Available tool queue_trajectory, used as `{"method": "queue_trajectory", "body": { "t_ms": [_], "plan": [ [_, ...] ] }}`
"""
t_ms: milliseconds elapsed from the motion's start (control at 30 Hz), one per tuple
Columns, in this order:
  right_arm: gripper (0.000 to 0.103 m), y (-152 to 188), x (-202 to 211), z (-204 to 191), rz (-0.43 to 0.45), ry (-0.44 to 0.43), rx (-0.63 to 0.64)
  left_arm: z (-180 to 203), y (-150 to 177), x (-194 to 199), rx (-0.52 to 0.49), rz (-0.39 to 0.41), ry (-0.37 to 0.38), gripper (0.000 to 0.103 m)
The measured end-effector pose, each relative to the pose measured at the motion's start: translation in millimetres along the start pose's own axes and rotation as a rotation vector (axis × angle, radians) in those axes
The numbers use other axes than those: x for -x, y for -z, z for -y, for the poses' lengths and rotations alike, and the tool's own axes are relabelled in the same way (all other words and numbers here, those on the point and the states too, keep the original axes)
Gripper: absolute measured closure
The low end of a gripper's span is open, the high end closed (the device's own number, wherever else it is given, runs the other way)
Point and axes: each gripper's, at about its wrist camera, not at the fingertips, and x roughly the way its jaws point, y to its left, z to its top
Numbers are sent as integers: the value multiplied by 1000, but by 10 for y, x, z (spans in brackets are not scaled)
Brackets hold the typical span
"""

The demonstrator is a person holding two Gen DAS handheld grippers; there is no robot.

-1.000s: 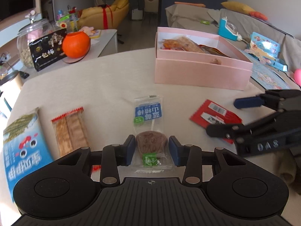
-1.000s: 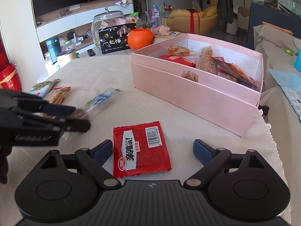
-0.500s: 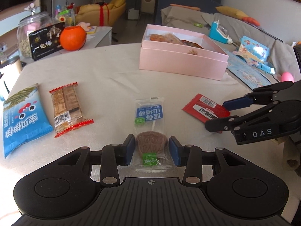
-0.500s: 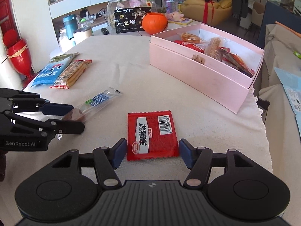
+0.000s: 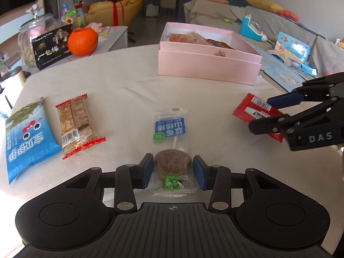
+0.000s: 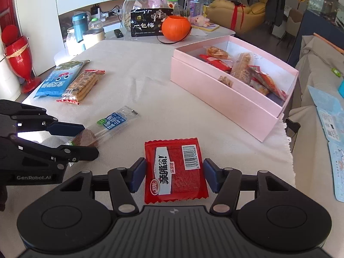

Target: Organize snacks

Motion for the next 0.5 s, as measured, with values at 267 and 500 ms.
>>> {"method": "queue_trajectory", "body": {
  "t_ms": [267,500],
  "plan": [
    [45,68,434,402,75,85,-55,80,57,73,-63,24,77,61],
    [45,-48,737,752,177,142,-100,91,-804,283,-39,207,185,61]
  ]
}}
